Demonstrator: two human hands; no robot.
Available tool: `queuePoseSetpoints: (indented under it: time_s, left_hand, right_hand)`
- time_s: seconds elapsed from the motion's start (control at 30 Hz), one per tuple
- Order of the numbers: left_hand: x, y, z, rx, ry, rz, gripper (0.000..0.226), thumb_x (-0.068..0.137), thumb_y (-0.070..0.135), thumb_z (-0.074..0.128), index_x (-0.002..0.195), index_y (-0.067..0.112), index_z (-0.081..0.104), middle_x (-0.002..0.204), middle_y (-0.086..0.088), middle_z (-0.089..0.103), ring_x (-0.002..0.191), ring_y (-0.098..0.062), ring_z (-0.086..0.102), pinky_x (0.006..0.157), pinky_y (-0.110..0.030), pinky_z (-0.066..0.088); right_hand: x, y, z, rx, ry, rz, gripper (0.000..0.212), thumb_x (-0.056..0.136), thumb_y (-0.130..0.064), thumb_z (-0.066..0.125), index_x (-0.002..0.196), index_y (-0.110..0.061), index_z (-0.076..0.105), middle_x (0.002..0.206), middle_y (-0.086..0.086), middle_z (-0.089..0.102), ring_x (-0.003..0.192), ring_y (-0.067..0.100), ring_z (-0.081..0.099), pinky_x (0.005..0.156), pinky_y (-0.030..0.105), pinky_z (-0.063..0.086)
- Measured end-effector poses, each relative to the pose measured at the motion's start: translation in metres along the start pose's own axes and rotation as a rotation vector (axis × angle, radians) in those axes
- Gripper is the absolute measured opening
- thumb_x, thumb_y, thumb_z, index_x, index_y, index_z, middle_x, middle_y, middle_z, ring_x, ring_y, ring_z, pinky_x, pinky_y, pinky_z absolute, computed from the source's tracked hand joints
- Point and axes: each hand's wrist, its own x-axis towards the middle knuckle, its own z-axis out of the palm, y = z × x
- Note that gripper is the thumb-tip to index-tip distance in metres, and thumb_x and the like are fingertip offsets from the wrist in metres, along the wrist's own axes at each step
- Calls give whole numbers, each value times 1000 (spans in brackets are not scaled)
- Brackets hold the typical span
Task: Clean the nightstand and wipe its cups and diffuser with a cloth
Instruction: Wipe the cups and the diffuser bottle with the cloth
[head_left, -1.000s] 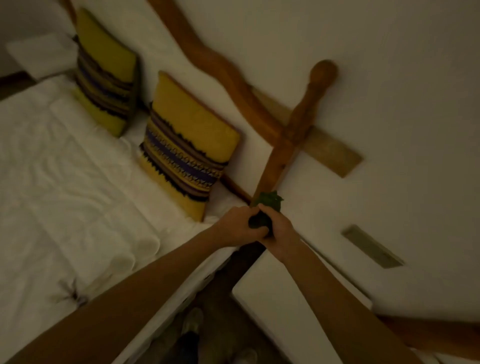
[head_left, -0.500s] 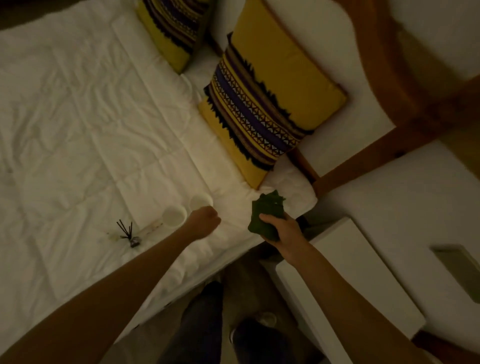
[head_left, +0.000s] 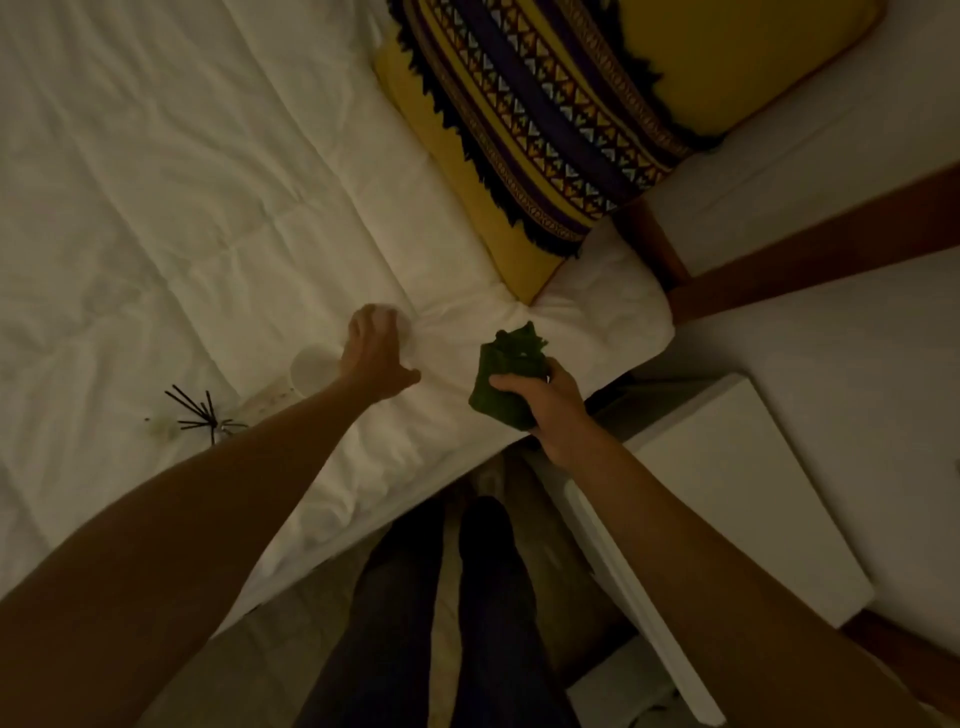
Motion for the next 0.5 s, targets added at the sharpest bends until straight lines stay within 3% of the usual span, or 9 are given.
queuePoseSetpoints:
  time_s: [0.17, 0.33, 0.4, 0.5]
  left_hand:
    - [17, 2, 5, 136, 98, -72, 80, 72, 25, 85, 136, 9, 42, 135, -20, 38, 122, -38, 47, 97, -49, 46]
    - [25, 1, 11, 135, 211, -60, 46, 77, 19, 77, 119, 24, 60, 150, -18, 24, 138, -40, 24, 108, -53, 33]
    - [30, 2, 13, 109, 179, -46, 43, 78, 21, 77, 117, 26, 59, 152, -18, 22, 139, -41, 23, 109, -55, 32]
    - [36, 1, 12, 26, 106, -36, 56, 73, 20, 83, 119, 18, 49, 138, -20, 39, 125, -45, 40, 96, -54, 47]
  right_hand:
    - [23, 10, -6, -13, -21, 4, 69, 67, -13, 89, 129, -17, 60, 122, 9, 68, 107, 28, 67, 97, 48, 56]
    - [22, 20, -17, -29, -44, 24, 68, 65, -15, 89, 126, -19, 61, 121, 7, 68, 108, 27, 67, 97, 46, 56]
    - [23, 22, -23, -32, -58, 31, 70, 58, -19, 89, 123, -20, 62, 120, 7, 68, 107, 27, 67, 97, 46, 56]
    - [25, 21, -32, -52, -64, 22, 66, 56, -24, 91, 116, -25, 64, 119, 6, 69, 105, 27, 68, 96, 46, 57]
